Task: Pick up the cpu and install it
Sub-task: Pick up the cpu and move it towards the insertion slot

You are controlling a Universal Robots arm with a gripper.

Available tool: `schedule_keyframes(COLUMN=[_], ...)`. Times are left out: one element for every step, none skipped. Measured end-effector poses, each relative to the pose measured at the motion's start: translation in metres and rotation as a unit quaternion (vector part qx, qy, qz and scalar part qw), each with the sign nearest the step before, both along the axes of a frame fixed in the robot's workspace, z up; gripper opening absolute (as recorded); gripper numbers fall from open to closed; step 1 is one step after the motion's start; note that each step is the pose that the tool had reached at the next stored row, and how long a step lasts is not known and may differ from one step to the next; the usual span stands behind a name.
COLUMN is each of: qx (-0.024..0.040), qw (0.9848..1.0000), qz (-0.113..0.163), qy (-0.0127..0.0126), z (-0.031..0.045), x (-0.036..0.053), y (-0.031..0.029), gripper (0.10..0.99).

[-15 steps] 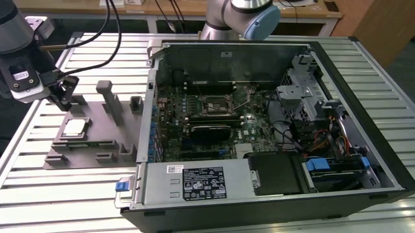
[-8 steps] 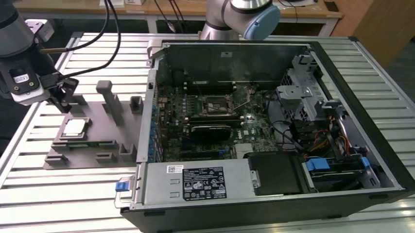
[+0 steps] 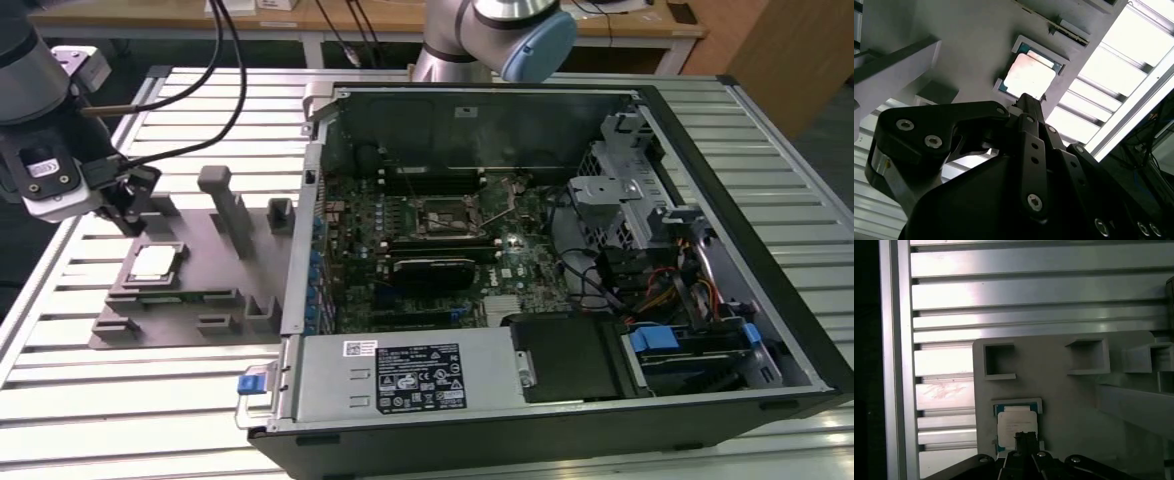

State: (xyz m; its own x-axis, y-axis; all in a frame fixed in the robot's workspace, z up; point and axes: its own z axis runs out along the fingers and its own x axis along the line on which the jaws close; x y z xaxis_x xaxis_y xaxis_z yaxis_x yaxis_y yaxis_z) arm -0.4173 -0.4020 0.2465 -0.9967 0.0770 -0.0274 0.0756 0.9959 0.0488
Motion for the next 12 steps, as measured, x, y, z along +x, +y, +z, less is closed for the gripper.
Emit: schedule_keyframes(qx=[0.0,0.0,0.0,0.0,0.0,0.0,0.0,0.0,0.0,0.0,0.0,0.0], qw=[1.0,1.0,1.0,1.0,1.0,1.0,1.0,1.0,1.0,1.0,1.0,1.0], qz=[0.0,0.0,0.0,0.0,0.0,0.0,0.0,0.0,0.0,0.0,0.0,0.0], qy=[0.0,0.0,0.0,-0.0001,-0.0001,-0.0001,0.0,0.0,0.0,-0.0001,-0.0001,0.0], z=[-0.0009,-0.0017,-0.0024,-0.0033,-0.0042,-0.005,-0.0057,-0.0065,-0.0073,-0.0083,-0.0091,-0.0099], x=[-0.0002,-0.0004,-0.0006,-0.0007,-0.0008,-0.001,-0.0011,-0.0012,-0.0013,-0.0013,-0.0014,-0.0014], y=[-0.0001,-0.0002,-0.0002,-0.0003,-0.0003,-0.0003,-0.0003,-0.0003,-0.0003,-0.0004,-0.0004,-0.0004], gripper=[0.106,0.106,0.106,0.106,0.106,0.106,0.106,0.106,0.106,0.106,0.106,0.106])
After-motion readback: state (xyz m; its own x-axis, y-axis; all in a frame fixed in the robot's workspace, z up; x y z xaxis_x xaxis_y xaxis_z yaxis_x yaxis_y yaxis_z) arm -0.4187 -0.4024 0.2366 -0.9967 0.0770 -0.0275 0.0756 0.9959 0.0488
